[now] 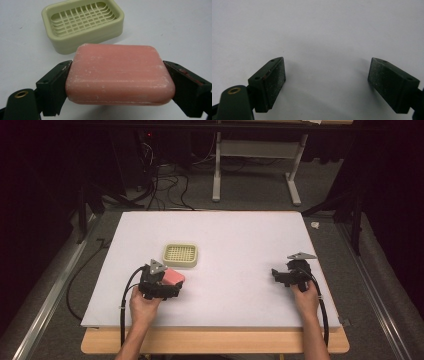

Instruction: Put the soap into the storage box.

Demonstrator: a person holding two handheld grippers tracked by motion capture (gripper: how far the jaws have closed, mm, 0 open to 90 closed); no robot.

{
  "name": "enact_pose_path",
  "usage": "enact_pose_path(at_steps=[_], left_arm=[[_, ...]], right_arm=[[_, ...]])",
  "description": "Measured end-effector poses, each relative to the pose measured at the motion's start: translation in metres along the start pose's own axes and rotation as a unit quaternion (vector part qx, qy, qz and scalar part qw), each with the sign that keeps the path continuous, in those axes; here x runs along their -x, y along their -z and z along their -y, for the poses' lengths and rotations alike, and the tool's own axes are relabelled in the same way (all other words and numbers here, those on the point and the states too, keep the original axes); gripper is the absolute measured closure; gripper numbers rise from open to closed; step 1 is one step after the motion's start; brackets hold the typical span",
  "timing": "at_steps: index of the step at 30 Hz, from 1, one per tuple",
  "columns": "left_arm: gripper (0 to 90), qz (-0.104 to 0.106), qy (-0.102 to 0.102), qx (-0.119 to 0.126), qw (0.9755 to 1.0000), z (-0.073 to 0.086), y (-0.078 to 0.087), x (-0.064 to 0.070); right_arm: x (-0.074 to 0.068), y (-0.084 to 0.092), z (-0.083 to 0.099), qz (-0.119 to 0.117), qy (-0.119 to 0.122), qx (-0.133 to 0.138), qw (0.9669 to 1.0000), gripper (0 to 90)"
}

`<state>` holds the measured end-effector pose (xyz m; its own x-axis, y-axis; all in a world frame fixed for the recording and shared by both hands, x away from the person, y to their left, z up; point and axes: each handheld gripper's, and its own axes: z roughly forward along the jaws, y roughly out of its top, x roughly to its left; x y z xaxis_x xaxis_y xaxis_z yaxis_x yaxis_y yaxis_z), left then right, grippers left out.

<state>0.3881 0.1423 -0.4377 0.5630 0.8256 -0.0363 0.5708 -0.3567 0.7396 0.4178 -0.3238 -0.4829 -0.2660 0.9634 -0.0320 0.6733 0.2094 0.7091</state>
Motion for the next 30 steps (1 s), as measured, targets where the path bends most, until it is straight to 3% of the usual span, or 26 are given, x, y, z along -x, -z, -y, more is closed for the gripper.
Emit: enact_pose_path(at_steps=[19,30], left_arm=[[13.9,0.009,0.003,0.012,0.9999,-0.025,-0.002,-0.001],[13.8,0.016,0.025,0.022,0.9993,-0.037,-0.009,-0.011]], right_arm=[[0.0,0.0,0.0,0.0,-0.001,0.0,1.0,15.2],[0.0,0.0,0.0,0.0,0.0,0.0,1.0,15.2]])
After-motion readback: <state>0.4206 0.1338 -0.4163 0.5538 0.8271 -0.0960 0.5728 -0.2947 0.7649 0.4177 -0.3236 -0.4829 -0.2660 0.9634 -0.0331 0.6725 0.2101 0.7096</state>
